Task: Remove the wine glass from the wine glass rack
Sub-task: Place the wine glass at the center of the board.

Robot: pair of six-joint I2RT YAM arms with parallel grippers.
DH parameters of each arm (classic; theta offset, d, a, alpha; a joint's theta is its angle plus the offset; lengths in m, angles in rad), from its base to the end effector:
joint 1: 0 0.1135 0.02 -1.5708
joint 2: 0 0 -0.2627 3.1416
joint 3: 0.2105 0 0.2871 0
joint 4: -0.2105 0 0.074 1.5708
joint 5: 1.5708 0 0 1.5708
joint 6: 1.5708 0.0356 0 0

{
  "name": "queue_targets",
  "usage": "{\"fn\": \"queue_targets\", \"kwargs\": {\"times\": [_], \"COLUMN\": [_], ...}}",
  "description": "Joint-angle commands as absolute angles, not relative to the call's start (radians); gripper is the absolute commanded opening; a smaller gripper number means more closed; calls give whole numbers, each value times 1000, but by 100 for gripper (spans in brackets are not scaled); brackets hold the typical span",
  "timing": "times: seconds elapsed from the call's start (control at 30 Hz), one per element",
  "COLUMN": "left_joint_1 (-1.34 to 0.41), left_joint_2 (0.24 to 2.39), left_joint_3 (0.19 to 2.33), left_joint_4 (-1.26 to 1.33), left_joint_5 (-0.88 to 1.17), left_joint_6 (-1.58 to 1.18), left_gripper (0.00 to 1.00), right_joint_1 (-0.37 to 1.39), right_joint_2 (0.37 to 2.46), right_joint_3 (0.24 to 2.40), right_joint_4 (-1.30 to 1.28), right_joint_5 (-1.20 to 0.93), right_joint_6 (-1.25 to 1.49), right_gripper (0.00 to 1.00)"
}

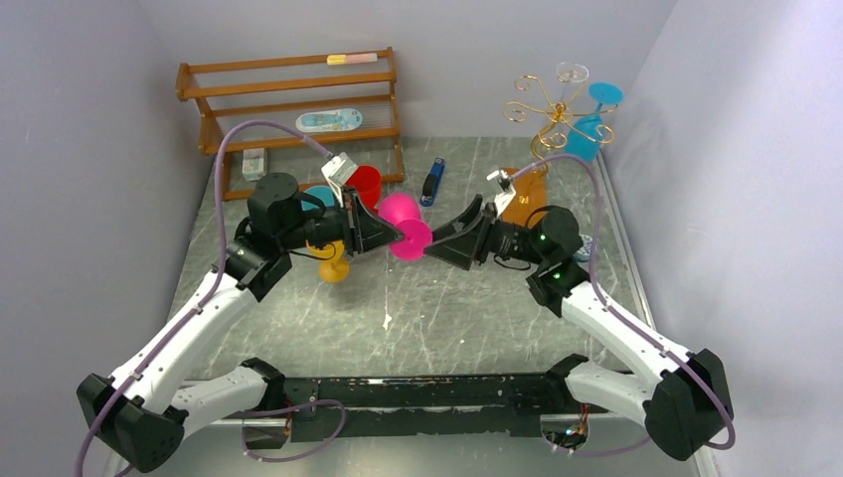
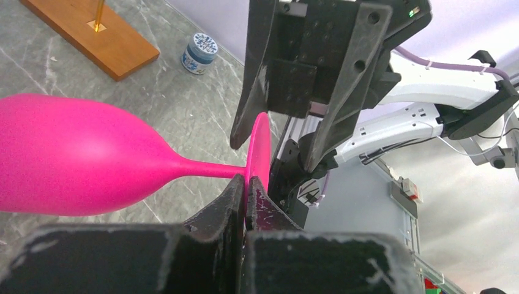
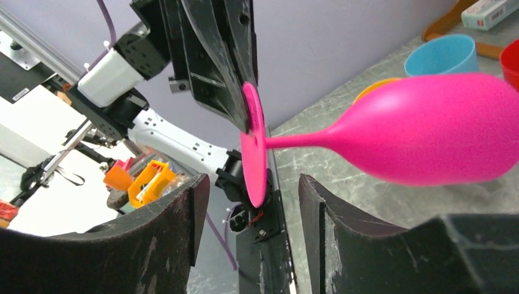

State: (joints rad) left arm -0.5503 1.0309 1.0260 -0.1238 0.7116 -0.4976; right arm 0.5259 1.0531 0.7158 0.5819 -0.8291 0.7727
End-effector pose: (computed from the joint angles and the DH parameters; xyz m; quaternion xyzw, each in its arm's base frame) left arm 0.2147 -0.1590 0.3845 0.2484 0.6978 -0.5361 0.4049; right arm 0.2203 0.1582 0.3292 -0.2457 0.5982 0.6336 0.4246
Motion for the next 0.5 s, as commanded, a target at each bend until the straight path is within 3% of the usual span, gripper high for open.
{"fn": "queue_targets", "kwargs": {"times": [0.0,0.23,0.47], "left_joint_1": [-546,-547,-547], "left_joint_2": [1040,1053,1040], "left_joint_3": [1016,1036,1044], "left_joint_4": [-58,-87,-107], "left_joint_5": [778,787,768], "left_joint_6": [-486,-458,-453], "left_gripper": [5,5,5], "right_joint_1": [553,661,675], "right_joint_2": [1036,1109,1159], "right_joint_3": [624,622,592], "right_joint_4": [778,927,1036], "right_joint_5": [-806,-742,-662], "right_joint_6": [880,940,996], "right_gripper": [60,55,34]}}
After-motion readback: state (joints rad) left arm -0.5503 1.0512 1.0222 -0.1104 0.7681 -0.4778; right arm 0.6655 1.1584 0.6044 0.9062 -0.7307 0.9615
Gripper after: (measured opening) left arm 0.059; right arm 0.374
